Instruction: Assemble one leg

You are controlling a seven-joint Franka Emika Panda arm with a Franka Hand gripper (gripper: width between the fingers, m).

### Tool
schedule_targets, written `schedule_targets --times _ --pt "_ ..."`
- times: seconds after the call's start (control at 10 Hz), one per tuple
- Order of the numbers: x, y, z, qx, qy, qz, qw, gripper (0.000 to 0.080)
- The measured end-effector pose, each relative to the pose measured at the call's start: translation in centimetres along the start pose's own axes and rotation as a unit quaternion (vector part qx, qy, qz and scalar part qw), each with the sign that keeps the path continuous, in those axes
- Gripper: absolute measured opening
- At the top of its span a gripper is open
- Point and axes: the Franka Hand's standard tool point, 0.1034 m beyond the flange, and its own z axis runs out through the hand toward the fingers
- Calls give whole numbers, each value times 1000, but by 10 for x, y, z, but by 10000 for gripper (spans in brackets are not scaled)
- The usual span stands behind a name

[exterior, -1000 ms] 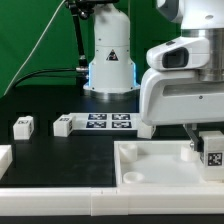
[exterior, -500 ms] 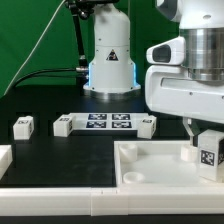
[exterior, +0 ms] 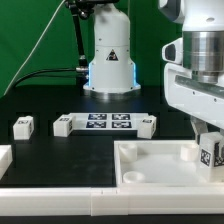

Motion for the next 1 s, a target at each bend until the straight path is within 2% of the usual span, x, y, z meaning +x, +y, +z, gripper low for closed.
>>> schedule_targets --times 0.2,0.3,0.4,0.5,0.7,1.0 --pt "0 0 0 0 0 -36 999 538" --pt "-1 0 0 0 0 -51 999 626" --pt "-1 0 0 -1 0 -90 996 626" --pt "0 0 0 -2 2 -185 983 642" --pt "3 0 -1 -2 3 -337 941 648" --pt "11 0 -2 -5 5 -526 850 649"
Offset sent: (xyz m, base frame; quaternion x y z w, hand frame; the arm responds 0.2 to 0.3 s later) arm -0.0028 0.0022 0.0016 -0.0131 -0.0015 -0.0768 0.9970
